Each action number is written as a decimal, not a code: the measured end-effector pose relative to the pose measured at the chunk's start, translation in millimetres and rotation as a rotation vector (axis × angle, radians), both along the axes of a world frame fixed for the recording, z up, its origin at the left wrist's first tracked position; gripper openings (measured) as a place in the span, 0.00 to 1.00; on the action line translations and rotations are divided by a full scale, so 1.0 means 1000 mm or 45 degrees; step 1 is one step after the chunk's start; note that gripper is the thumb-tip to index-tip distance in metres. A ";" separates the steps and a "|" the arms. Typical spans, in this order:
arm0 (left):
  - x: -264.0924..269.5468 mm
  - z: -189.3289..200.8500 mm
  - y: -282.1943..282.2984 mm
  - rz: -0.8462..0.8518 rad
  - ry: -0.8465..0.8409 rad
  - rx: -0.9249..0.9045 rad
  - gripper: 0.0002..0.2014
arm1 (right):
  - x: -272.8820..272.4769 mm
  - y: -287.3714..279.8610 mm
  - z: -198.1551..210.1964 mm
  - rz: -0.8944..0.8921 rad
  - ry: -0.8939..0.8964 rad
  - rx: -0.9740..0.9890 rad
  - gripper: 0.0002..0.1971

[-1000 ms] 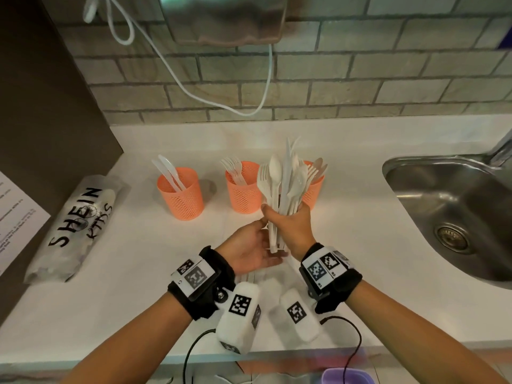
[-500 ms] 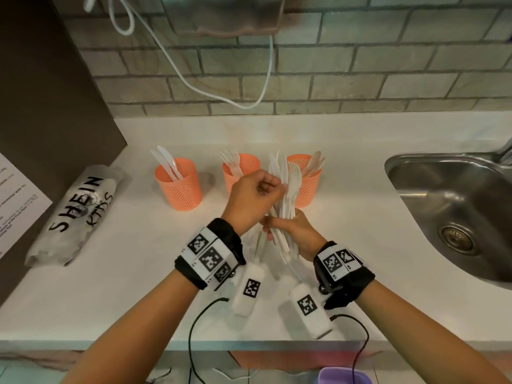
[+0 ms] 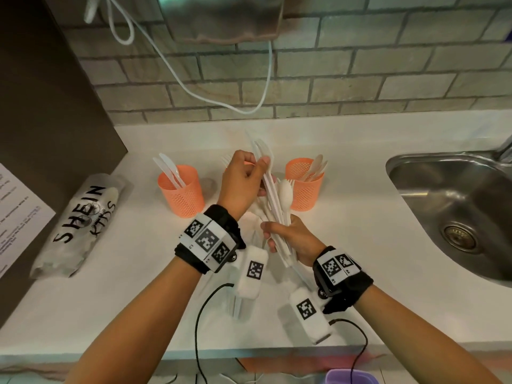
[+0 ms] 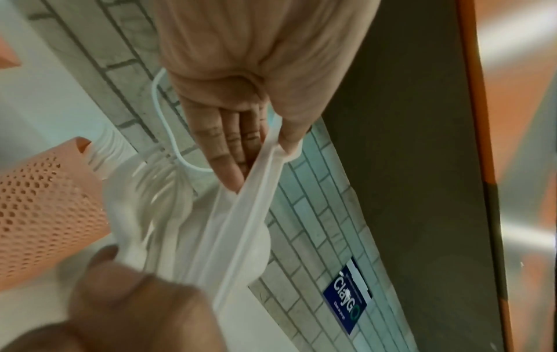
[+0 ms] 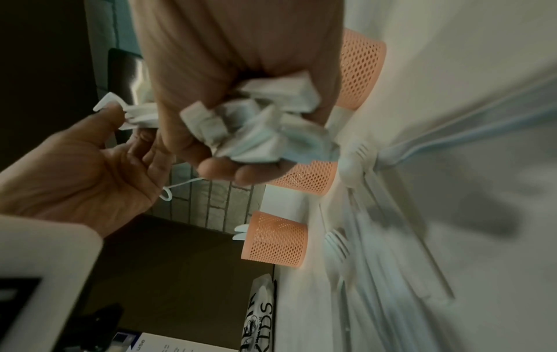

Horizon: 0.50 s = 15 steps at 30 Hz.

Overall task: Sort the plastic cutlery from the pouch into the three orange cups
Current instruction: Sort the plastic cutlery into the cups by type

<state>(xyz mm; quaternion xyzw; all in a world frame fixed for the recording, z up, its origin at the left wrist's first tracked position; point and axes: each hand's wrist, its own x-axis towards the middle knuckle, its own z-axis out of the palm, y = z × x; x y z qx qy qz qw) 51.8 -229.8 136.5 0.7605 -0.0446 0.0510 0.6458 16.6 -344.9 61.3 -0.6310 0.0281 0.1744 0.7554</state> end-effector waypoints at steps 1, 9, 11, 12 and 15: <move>0.004 0.003 0.004 -0.019 0.032 0.000 0.09 | 0.001 0.001 0.000 0.002 0.006 0.013 0.05; 0.009 -0.003 0.012 -0.071 0.066 0.160 0.08 | 0.009 0.012 -0.006 0.032 -0.012 0.069 0.04; 0.010 -0.007 0.014 -0.051 0.077 0.232 0.09 | 0.011 0.014 -0.005 0.002 -0.022 0.086 0.04; 0.011 -0.010 0.014 -0.058 0.098 0.266 0.09 | 0.013 0.015 -0.005 -0.012 -0.034 0.100 0.06; 0.011 -0.019 0.013 -0.101 0.111 0.418 0.11 | 0.016 0.019 -0.003 -0.080 -0.068 0.118 0.09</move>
